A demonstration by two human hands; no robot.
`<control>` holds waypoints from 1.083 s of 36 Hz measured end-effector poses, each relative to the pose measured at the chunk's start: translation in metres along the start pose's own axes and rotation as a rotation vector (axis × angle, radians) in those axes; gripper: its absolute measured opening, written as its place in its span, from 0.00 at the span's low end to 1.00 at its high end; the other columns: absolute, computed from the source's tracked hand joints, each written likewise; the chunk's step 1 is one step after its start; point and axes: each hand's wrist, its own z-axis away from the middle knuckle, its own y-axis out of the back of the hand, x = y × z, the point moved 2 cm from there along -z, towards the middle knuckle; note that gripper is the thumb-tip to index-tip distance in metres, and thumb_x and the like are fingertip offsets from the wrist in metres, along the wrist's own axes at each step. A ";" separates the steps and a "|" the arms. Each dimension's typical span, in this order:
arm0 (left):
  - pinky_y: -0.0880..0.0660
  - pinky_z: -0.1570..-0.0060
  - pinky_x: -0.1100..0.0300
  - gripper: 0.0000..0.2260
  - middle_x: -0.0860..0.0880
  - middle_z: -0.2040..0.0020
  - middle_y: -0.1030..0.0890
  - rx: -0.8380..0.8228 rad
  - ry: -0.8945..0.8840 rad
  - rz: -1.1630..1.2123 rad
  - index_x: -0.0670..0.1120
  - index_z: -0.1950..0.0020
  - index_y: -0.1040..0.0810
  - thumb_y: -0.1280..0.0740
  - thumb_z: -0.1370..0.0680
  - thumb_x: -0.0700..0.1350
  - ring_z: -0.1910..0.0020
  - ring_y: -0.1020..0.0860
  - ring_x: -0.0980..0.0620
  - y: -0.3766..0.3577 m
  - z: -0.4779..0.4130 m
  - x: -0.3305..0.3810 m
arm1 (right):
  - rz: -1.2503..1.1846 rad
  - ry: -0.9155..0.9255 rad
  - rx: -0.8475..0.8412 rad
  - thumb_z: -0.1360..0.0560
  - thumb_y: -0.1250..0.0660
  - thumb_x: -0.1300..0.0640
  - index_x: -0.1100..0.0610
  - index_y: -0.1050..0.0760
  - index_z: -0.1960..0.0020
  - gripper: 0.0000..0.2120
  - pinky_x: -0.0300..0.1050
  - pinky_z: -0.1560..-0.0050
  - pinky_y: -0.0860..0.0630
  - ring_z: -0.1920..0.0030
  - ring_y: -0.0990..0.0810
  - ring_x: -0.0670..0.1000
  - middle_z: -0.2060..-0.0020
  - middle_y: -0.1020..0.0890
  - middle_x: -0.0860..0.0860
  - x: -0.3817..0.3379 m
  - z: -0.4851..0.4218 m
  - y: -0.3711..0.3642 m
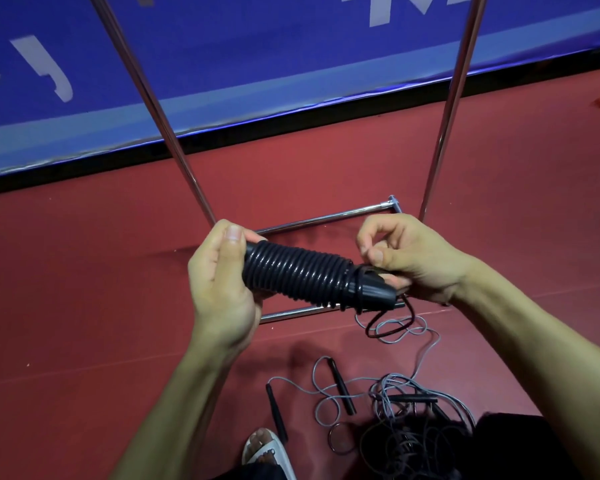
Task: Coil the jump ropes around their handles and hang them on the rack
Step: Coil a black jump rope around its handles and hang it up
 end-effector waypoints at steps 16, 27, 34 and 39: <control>0.32 0.75 0.64 0.14 0.50 0.72 0.29 0.024 0.082 0.172 0.43 0.65 0.28 0.44 0.22 0.47 0.74 0.31 0.55 -0.003 0.002 0.001 | -0.140 0.033 0.028 0.41 0.18 0.44 0.53 0.19 0.64 0.16 0.38 0.72 0.34 0.74 0.27 0.48 0.72 0.24 0.52 0.022 -0.007 -0.011; 0.39 0.78 0.68 0.18 0.53 0.77 0.34 0.266 0.147 0.144 0.42 0.65 0.34 0.49 0.15 0.41 0.80 0.37 0.58 -0.006 -0.003 -0.005 | -0.278 0.154 0.379 0.31 0.33 0.71 0.52 0.24 0.71 0.17 0.31 0.77 0.47 0.77 0.36 0.43 0.74 0.27 0.49 0.023 -0.003 -0.029; 0.39 0.79 0.68 0.16 0.53 0.77 0.32 0.361 0.207 0.170 0.43 0.64 0.34 0.48 0.16 0.41 0.81 0.37 0.57 -0.002 -0.008 -0.012 | 0.059 0.198 0.508 0.30 0.29 0.73 0.64 0.24 0.56 0.07 0.34 0.78 0.40 0.78 0.37 0.47 0.74 0.26 0.51 0.029 -0.006 -0.031; 0.42 0.80 0.66 0.17 0.52 0.77 0.32 0.432 0.243 0.194 0.43 0.64 0.34 0.47 0.15 0.42 0.81 0.38 0.57 0.000 -0.013 -0.021 | 0.370 0.137 0.582 0.19 0.39 0.65 0.58 0.21 0.56 0.11 0.41 0.70 0.31 0.74 0.30 0.48 0.71 0.19 0.50 0.030 -0.011 -0.034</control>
